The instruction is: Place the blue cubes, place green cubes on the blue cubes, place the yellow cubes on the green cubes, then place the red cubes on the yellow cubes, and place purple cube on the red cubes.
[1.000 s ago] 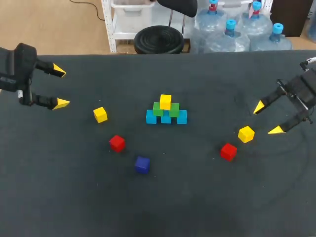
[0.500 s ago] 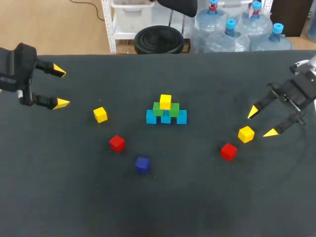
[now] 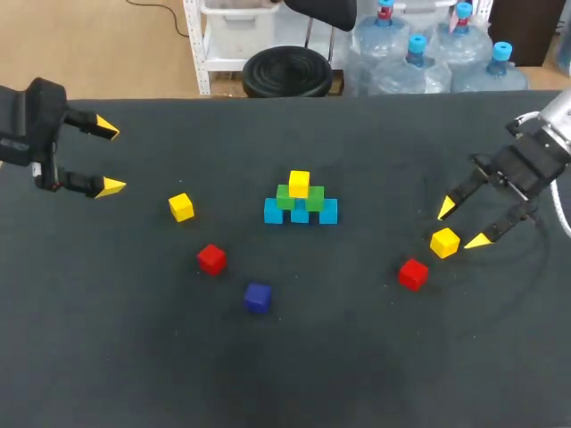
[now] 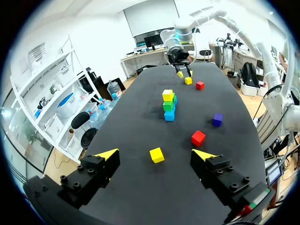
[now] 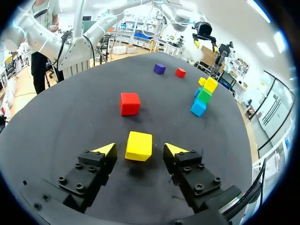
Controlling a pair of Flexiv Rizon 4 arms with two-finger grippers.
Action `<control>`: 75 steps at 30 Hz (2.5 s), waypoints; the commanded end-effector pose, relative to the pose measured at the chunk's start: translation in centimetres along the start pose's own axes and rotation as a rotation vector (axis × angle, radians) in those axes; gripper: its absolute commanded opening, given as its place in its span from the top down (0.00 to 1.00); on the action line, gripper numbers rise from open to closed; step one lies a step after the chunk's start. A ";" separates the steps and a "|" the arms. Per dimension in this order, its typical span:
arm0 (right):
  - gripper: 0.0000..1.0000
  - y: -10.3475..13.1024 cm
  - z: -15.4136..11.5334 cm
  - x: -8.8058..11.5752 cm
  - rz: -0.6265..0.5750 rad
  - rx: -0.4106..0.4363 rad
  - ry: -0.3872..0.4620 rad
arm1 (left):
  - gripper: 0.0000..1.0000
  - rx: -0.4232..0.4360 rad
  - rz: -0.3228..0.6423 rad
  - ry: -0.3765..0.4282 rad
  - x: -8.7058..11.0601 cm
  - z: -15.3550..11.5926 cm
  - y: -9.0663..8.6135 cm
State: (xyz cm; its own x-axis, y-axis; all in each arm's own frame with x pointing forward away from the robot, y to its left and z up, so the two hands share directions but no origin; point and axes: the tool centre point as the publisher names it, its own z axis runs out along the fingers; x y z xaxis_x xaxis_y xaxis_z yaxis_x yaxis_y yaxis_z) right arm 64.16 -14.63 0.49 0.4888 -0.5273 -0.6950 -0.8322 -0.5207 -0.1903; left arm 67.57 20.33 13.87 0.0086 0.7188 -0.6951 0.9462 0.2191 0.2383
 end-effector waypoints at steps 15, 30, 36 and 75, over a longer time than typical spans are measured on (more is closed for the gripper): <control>0.51 0.4 0.8 -0.3 0.005 -0.027 0.004 | 0.00 -0.003 0.004 -0.007 0.2 0.0 0.0; 0.57 0.3 1.4 -0.1 0.011 -0.036 0.013 | 0.00 -0.003 0.004 -0.007 0.2 0.0 0.0; 1.00 0.2 1.6 0.1 0.023 -0.033 0.019 | 0.00 -0.003 0.004 -0.007 0.2 0.0 0.0; 1.00 -13.0 1.8 -8.7 0.560 0.350 0.203 | 0.00 -0.003 0.004 -0.007 0.2 0.0 0.0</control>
State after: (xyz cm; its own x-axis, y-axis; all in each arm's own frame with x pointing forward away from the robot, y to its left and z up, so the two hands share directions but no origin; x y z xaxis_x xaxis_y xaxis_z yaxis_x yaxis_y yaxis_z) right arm 69.86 -3.10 7.94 -0.0197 -0.7751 -0.6315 -0.9929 0.0890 -0.0784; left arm 67.57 20.34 13.87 0.0086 0.7189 -0.6951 0.9462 0.2191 0.2383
